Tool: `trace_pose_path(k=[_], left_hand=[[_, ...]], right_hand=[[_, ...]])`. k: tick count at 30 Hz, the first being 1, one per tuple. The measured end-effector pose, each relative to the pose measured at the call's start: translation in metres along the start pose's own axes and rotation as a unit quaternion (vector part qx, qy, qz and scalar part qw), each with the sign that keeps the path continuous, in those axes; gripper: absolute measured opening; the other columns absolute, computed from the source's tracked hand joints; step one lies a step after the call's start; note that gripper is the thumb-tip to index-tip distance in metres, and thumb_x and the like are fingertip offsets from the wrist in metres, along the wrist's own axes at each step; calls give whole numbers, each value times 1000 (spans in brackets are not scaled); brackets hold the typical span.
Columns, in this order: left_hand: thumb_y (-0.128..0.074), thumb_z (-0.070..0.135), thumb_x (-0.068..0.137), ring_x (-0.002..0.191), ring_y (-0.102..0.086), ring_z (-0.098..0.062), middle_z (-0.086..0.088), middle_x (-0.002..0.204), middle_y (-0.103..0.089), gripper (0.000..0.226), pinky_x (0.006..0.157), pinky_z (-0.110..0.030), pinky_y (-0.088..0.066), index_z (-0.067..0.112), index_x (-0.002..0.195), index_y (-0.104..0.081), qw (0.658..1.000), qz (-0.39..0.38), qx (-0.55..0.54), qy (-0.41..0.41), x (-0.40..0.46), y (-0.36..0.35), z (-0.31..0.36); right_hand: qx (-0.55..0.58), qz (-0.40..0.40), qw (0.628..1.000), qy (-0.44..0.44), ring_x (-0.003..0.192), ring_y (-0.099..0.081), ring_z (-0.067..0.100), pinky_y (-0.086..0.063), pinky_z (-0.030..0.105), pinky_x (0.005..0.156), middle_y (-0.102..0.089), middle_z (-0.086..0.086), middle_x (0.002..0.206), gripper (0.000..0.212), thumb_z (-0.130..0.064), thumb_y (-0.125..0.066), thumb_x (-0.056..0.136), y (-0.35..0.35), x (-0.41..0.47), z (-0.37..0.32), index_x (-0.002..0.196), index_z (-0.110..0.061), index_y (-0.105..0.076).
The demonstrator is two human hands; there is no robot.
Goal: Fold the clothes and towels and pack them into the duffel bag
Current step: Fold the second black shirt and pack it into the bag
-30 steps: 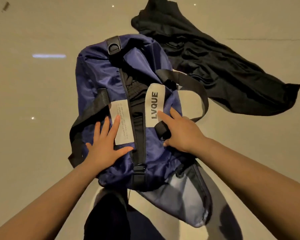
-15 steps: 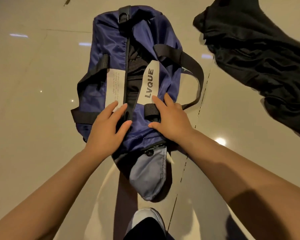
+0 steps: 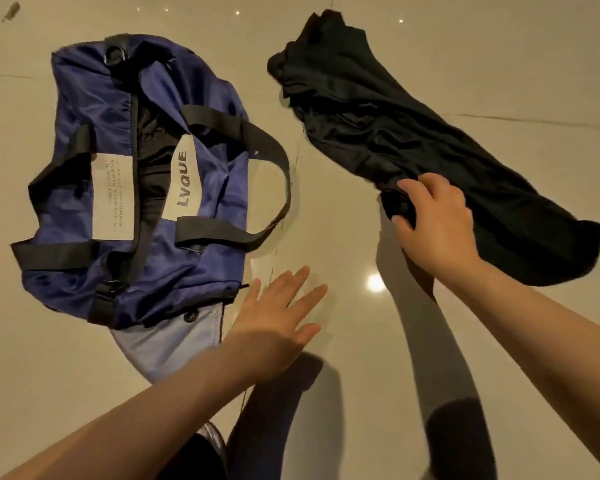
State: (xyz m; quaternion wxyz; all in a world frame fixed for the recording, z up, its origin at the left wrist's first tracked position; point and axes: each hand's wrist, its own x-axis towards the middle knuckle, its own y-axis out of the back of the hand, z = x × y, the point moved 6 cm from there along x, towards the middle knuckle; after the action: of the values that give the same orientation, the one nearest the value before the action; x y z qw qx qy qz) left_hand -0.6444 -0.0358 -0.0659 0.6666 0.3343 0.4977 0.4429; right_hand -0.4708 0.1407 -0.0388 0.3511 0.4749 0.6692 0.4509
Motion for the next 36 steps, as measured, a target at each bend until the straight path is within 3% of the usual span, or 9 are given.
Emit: trace_pose_path(k=[2,5,13,19,24,26,30,33,36], left_hand=[[-31,52,100,148,12,-19,9,159,18,60,118,-47,2,43,151,-1,994,-107,31,18,-6,-26,9],[-32,52,99,145,25,-21,9,147,38,67,117,-47,6,41,150,11,987,-139,68,30,-16,-32,20],[-44,48,90,141,-32,-28,-8,156,-30,67,112,-37,-28,26,151,-27,999,11,-39,-35,-36,-32,74],[-81,39,66,127,-52,-32,-10,142,-51,76,94,-49,-48,25,136,-54,979,15,95,-182,-76,-71,125],[-75,41,68,93,-61,-23,0,114,-63,59,64,-34,-54,25,122,-57,945,34,128,-300,-113,-87,126],[-55,53,75,80,-60,-19,4,101,-64,51,60,-33,-51,26,118,-61,944,49,132,-298,-120,-86,123],[-38,65,81,68,-63,-21,5,81,-67,59,57,-31,-47,24,112,-68,982,80,54,-163,-117,-67,108],[-32,59,85,80,-64,-24,2,93,-68,57,62,-35,-47,23,116,-65,993,102,-7,-62,-108,-50,89],[-34,55,88,97,-60,-21,4,111,-65,54,75,-34,-49,25,123,-61,990,108,-92,2,-101,-36,75]], right_hand=[[-45,-68,994,-74,126,-35,40,-37,54,96,-35,14,144,52,-35,-57,94,-1,-27,58,141,-22,-41],[-104,-73,992,-26,115,-44,39,-42,56,85,-46,14,133,43,-35,-52,96,-3,-78,94,137,-21,-48],[-47,-106,990,74,88,-55,37,-49,45,61,-57,12,110,34,-14,-67,84,-9,-193,83,117,-14,-62],[10,-239,953,187,69,-54,22,-43,29,47,-51,0,86,26,-13,-40,72,-28,-298,41,90,-19,-57],[58,-428,884,178,104,-53,24,-44,33,87,-54,5,115,31,-24,-53,92,-38,-360,11,122,-17,-54],[74,-410,896,153,101,-56,21,-45,32,89,-56,2,114,30,-33,-56,93,-34,-354,0,120,-21,-58],[103,-217,965,105,98,-55,18,-46,35,84,-51,-1,110,23,-30,-58,92,-13,-282,-10,113,-20,-61],[54,-74,991,98,109,-49,27,-46,39,86,-50,6,120,27,-23,-59,90,4,-209,-12,116,-17,-60],[-3,-65,998,12,114,-47,36,-43,44,91,-48,15,128,39,-21,-57,91,4,-150,8,129,-15,-50]])
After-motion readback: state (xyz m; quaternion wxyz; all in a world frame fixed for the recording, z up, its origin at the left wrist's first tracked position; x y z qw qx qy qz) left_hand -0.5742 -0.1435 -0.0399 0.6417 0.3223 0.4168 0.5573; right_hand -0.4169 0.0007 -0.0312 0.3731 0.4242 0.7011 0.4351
